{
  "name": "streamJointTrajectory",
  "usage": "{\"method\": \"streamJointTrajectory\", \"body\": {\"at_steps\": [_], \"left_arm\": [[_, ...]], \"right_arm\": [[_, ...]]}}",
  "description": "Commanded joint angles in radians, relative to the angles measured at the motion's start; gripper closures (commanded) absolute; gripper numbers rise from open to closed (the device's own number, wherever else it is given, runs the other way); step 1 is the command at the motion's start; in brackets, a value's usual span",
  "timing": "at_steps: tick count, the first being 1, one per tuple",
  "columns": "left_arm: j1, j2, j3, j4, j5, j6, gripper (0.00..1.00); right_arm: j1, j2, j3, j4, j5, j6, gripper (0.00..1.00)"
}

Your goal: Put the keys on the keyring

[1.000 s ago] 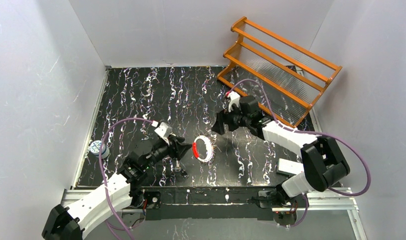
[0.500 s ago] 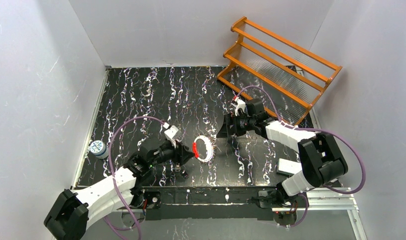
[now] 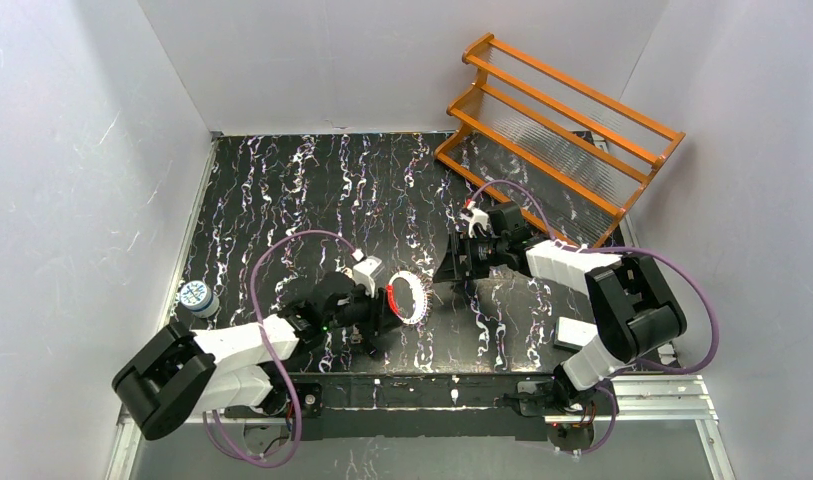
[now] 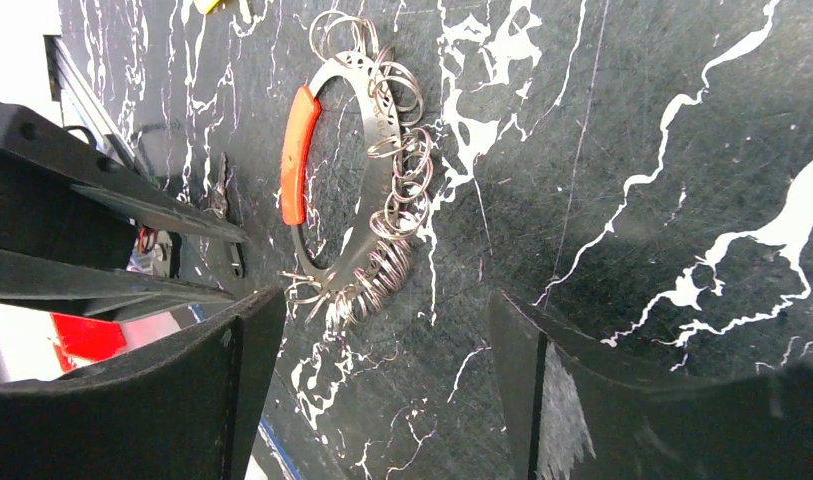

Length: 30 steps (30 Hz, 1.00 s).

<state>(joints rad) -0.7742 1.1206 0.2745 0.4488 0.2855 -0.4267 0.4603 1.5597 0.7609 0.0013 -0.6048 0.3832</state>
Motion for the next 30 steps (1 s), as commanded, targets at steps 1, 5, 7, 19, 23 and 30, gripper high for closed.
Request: {"method": "streamJointTrajectory", "body": {"at_steps": [1, 5, 7, 19, 23, 30], "left_arm": [[-0.038, 0.043, 0.039, 0.025, -0.089, -0.08, 0.64], [-0.055, 0.062, 0.036, 0.057, -0.12, -0.099, 0.66], [-0.062, 0.076, 0.044, 0.06, -0.116, -0.098, 0.67], [-0.078, 0.14, 0.062, 0.07, -0.13, -0.072, 0.68], [-0.082, 0.169, 0.069, 0.089, -0.115, -0.064, 0.7], [-0.091, 0.188, 0.075, 0.099, -0.117, -0.058, 0.71]], "right_arm": [[0.001, 0.018, 0.025, 0.011, -0.048, 0.008, 0.19], [0.001, 0.022, 0.027, 0.009, -0.059, 0.006, 0.21], [0.001, 0.025, 0.028, 0.008, -0.065, 0.005, 0.22], [0.0, 0.043, 0.039, 0.002, -0.099, -0.008, 0.25], [0.001, 0.046, 0.043, 0.0, -0.105, -0.009, 0.25], [0.001, 0.049, 0.052, -0.027, -0.118, -0.013, 0.27]]}}
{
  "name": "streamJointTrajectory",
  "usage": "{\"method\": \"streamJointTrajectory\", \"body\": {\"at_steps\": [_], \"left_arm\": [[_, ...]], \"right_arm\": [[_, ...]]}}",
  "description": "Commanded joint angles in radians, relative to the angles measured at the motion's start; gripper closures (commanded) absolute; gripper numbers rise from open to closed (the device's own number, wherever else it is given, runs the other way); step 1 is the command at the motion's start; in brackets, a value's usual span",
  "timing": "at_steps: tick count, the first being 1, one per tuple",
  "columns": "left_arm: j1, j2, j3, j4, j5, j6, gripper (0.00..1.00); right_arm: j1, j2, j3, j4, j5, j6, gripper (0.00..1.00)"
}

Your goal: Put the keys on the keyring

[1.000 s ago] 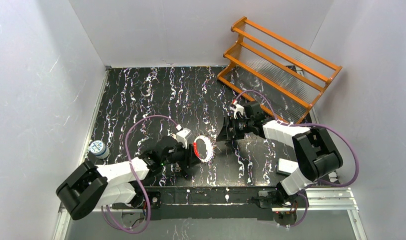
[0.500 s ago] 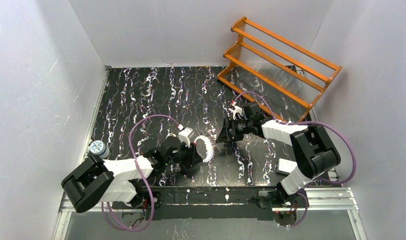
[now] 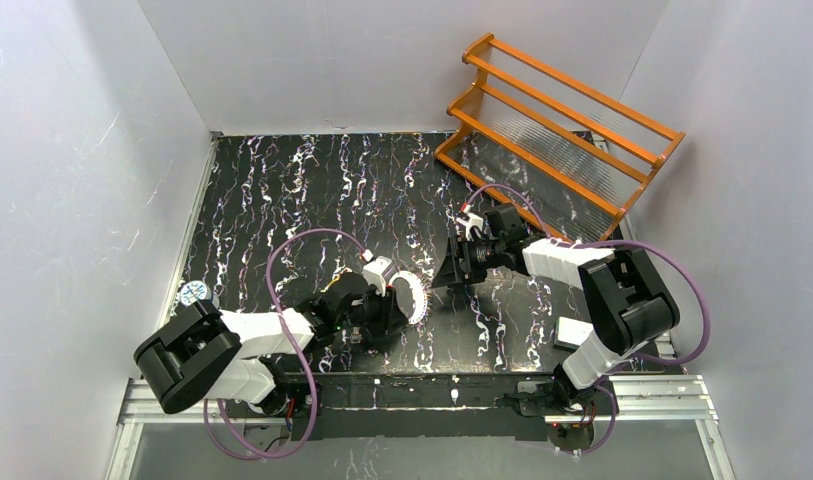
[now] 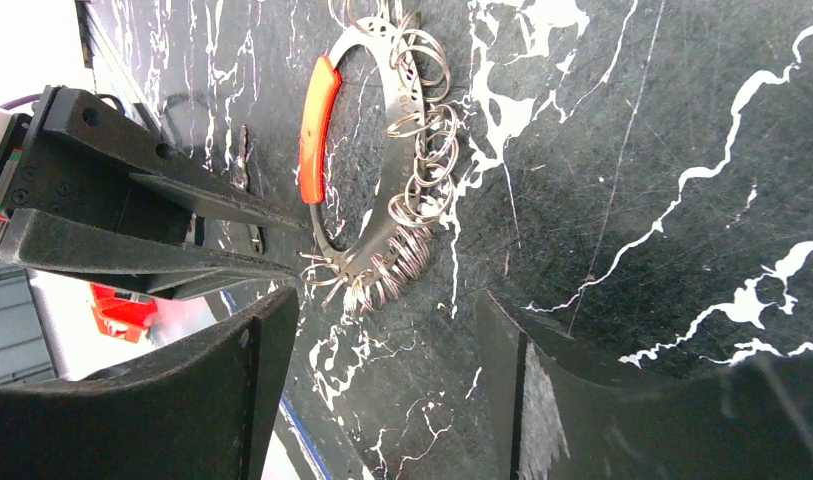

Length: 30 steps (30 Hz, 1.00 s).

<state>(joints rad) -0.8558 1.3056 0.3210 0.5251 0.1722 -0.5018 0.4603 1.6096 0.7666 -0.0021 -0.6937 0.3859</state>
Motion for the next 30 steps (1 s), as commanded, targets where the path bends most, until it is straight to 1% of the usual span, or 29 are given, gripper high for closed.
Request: {"method": "streamJointTrajectory", "body": {"at_steps": [1, 6, 7, 11, 13, 14, 17, 21, 25, 30], "left_arm": [[-0.009, 0.003, 0.029, 0.022, -0.007, 0.017, 0.71], [-0.009, -0.018, 0.015, 0.019, -0.044, 0.01, 0.71], [-0.01, -0.027, 0.011, 0.015, -0.063, 0.007, 0.7], [-0.009, -0.081, -0.003, -0.032, -0.133, 0.001, 0.67], [-0.009, -0.121, -0.014, -0.062, -0.158, -0.003, 0.65], [-0.009, -0.144, -0.021, -0.073, -0.193, -0.005, 0.65], [-0.009, -0.21, -0.043, -0.098, -0.233, -0.01, 0.64], [-0.009, -0.285, -0.071, -0.123, -0.262, -0.016, 0.64], [-0.009, -0.32, -0.086, -0.133, -0.266, -0.023, 0.64], [-0.009, -0.33, -0.089, -0.14, -0.264, -0.026, 0.63]], "right_arm": [[0.001, -0.003, 0.05, -0.038, -0.02, -0.014, 0.28], [0.037, -0.042, 0.052, -0.134, 0.073, -0.007, 0.32], [0.054, -0.053, 0.051, -0.153, 0.093, -0.004, 0.32], [0.137, -0.089, 0.047, -0.206, 0.165, 0.031, 0.41], [0.184, -0.113, 0.049, -0.228, 0.21, 0.056, 0.42], [0.209, -0.122, 0.051, -0.237, 0.232, 0.068, 0.43], [0.261, -0.137, 0.055, -0.247, 0.267, 0.114, 0.47], [0.307, -0.117, 0.064, -0.238, 0.278, 0.171, 0.54], [0.343, -0.065, 0.094, -0.231, 0.279, 0.203, 0.6], [0.362, -0.015, 0.123, -0.225, 0.291, 0.221, 0.63]]}}
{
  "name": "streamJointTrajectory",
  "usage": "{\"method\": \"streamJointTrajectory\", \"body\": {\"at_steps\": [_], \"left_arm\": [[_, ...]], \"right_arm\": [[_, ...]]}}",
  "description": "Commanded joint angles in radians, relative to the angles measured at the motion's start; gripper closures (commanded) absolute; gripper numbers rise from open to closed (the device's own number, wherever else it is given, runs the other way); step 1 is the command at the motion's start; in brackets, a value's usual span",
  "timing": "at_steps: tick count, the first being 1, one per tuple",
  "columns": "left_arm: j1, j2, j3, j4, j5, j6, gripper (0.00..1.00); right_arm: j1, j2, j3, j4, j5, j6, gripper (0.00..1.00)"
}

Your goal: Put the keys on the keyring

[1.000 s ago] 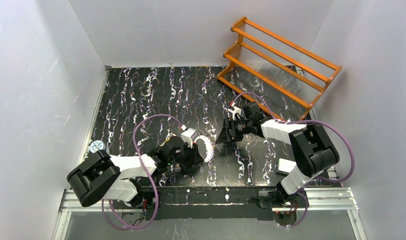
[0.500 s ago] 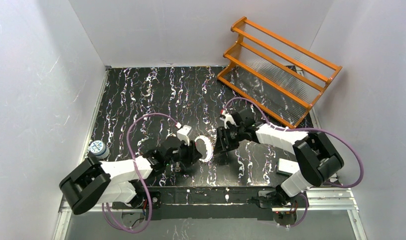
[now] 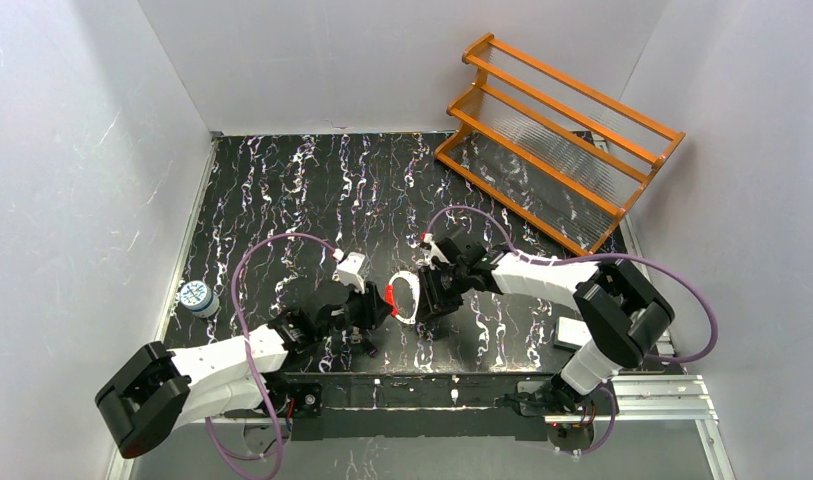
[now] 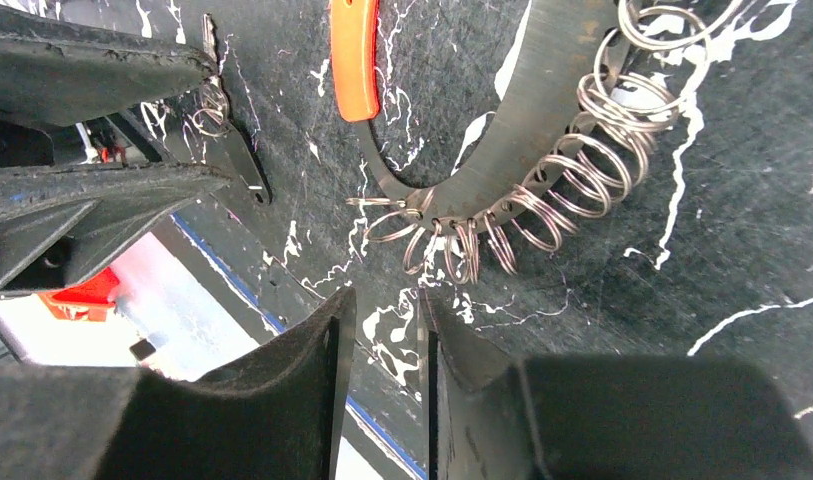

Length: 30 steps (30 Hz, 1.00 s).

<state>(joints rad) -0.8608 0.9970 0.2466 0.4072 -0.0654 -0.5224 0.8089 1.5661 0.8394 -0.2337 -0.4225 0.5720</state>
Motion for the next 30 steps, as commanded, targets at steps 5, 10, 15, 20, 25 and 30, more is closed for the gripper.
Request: {"method": "streamJointTrajectory", "body": {"at_steps": [5, 10, 15, 20, 25, 30], "left_arm": [[-0.004, -0.03, -0.015, -0.026, -0.028, -0.005, 0.63], [-0.004, -0.042, -0.023, -0.03, -0.032, -0.007, 0.63], [-0.004, -0.057, -0.024, -0.04, -0.035, -0.007, 0.63], [-0.004, -0.076, -0.024, -0.053, -0.046, -0.002, 0.63], [-0.004, -0.092, -0.02, -0.072, -0.051, 0.006, 0.63], [-0.004, -0.128, -0.004, -0.114, -0.058, 0.049, 0.64]], "right_arm": [[0.021, 0.066, 0.073, -0.022, 0.043, 0.028, 0.63], [0.027, 0.084, 0.073, -0.02, 0.054, 0.026, 0.63], [0.032, 0.119, 0.078, -0.011, 0.061, 0.02, 0.63], [0.033, 0.135, 0.086, -0.008, 0.059, 0.009, 0.77], [0.033, 0.115, 0.115, -0.042, 0.065, -0.029, 0.99], [0.032, 0.072, 0.188, -0.119, 0.073, -0.151, 0.99]]}}
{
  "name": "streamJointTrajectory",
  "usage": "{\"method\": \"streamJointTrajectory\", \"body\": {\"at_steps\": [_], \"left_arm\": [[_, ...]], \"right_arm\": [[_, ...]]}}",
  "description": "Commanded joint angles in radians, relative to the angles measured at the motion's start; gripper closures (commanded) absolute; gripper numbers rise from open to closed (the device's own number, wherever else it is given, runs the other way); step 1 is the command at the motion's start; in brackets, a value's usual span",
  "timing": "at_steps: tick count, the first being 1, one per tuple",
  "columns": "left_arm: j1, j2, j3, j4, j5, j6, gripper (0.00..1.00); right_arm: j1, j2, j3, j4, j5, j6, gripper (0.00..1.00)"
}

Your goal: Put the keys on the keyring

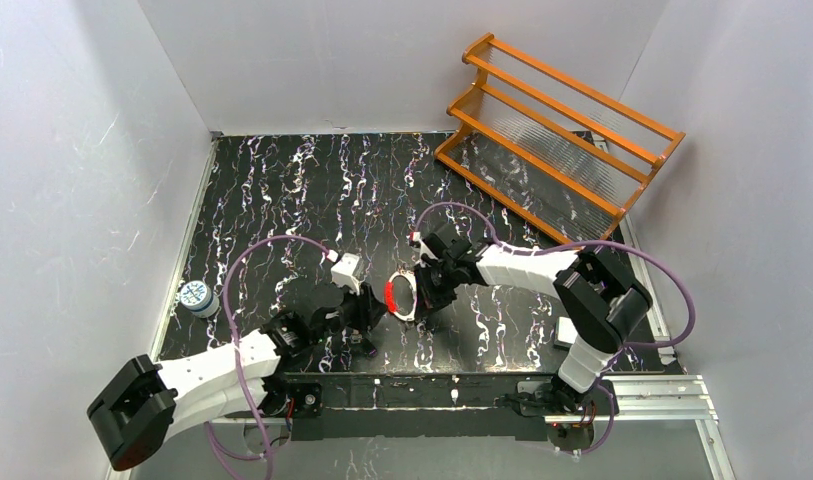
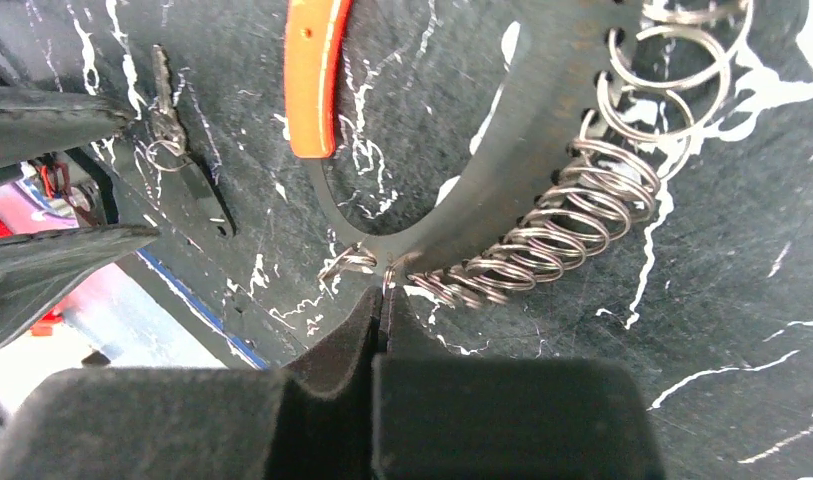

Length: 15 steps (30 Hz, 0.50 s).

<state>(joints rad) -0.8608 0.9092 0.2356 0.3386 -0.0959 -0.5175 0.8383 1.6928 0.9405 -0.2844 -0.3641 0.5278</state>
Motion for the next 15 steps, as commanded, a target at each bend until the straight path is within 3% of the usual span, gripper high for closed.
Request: {"method": "streamJointTrajectory", "body": {"at_steps": [1, 8, 15], "left_arm": [[-0.004, -0.052, 0.012, -0.054, -0.026, 0.061, 0.64], [-0.004, -0.175, 0.073, -0.089, 0.034, 0.251, 0.64], [-0.004, -0.275, 0.146, -0.082, 0.135, 0.481, 0.63]], "right_arm": [[0.003, -0.065, 0.11, -0.088, 0.018, -0.141, 0.99], [0.002, -0.124, 0.3, -0.216, 0.192, -0.373, 0.99], [0.002, -0.252, 0.247, -0.069, 0.153, -0.671, 0.99]]}}
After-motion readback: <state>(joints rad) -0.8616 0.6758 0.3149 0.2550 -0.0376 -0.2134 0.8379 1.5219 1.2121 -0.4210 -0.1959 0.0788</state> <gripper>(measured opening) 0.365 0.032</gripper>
